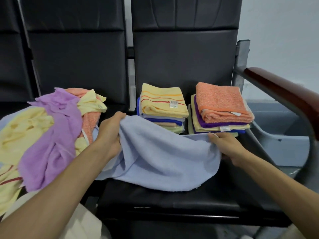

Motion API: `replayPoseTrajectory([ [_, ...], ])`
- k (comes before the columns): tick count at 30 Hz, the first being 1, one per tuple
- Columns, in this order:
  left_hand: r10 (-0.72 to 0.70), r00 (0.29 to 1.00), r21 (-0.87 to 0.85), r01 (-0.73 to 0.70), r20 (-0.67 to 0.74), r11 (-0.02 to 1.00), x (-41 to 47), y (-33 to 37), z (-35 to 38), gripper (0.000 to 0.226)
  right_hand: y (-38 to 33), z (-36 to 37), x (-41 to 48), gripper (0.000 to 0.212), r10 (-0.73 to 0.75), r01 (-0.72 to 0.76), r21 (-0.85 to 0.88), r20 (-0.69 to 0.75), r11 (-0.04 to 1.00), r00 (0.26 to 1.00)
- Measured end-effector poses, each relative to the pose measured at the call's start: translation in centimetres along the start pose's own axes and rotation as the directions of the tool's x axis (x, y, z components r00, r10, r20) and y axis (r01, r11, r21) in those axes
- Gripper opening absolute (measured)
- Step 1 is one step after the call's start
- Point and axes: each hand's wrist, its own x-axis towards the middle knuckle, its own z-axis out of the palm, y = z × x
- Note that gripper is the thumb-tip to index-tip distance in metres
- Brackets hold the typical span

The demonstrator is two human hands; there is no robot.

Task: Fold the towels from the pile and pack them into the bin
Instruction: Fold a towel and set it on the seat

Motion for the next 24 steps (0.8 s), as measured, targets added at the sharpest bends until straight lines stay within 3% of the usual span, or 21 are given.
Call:
replayPoseTrajectory([
  [3, 0.028, 0.999, -0.051, -0.026, 0.033, 0.998, 0.4, 0.1, -0.2, 0.010, 0.3, -0.4, 0.5, 0.023, 0.101, -0.101, 0.320, 0.018, 0.942, 0.995],
  [5, 0.042, 0.997, -0.070, -0.038, 0.061, 0.997, 0.6, 0.1, -0.3, 0.006, 0.4, -0.6, 0.6, 0.028, 0.094, -0.091, 0.541, 0.022, 0.836, 0.995],
  [7, 0.060, 0.998, -0.064, -0.058, 0.028, 0.996, 1.1, 0.1, -0.7, 0.003, 0.3, -0.8, 0.7, 0.030, 0.072, -0.078, 0.648, 0.036, 0.757, 0.997],
  [9, 0.082, 0.997, -0.064, -0.083, -0.008, 0.995, 1.5, 0.0, -1.2, 0.005, -0.1, -1.0, 0.5, 0.030, 0.104, -0.129, 0.680, 0.078, 0.721, 0.992],
  [12, 0.122, 0.991, -0.048, -0.125, -0.058, 0.991, 1.1, 0.2, -1.6, 0.027, -0.7, -1.6, -0.7, 0.034, 0.213, -0.266, 0.719, 0.166, 0.642, 0.963],
  [13, 0.156, 0.984, -0.031, -0.159, -0.081, 0.987, 0.6, 0.4, -1.7, 0.032, -0.8, -1.7, -1.2, 0.034, 0.205, -0.268, 0.698, 0.174, 0.664, 0.963],
  [16, 0.226, 0.974, 0.075, -0.226, 0.005, 0.971, -0.6, 1.3, -1.6, 0.028, -1.6, -1.5, -2.7, 0.026, 0.138, -0.181, 0.620, 0.118, 0.764, 0.983],
  [18, 0.169, 0.984, 0.088, -0.172, 0.049, 0.981, -1.5, 2.3, -1.2, 0.018, -2.8, -1.2, -3.8, 0.022, 0.093, -0.109, 0.578, 0.056, 0.808, 0.994],
  [19, 0.118, 0.991, 0.084, -0.123, 0.060, 0.989, -1.8, 3.1, -0.7, 0.008, -3.8, -1.2, -4.3, 0.018, 0.078, -0.080, 0.578, 0.028, 0.812, 0.997],
  [21, 0.035, 0.994, 0.129, -0.048, 0.104, 0.990, -2.4, 5.1, 0.1, 0.023, -6.2, -1.5, -5.2, 0.013, 0.061, -0.045, 0.605, -0.006, 0.795, 0.998],
  [23, 0.051, 0.989, 0.185, -0.077, 0.137, 0.980, -2.8, 7.7, 0.3, 0.033, -9.1, -2.3, -6.1, 0.013, 0.011, -0.008, 0.673, 0.000, 0.740, 1.000],
  [24, 0.106, 0.986, 0.178, -0.127, 0.126, 0.976, -3.0, 8.9, 0.2, 0.028, -10.4, -2.7, -6.3, 0.013, -0.030, 0.015, 0.696, 0.009, 0.718, 1.000],
])
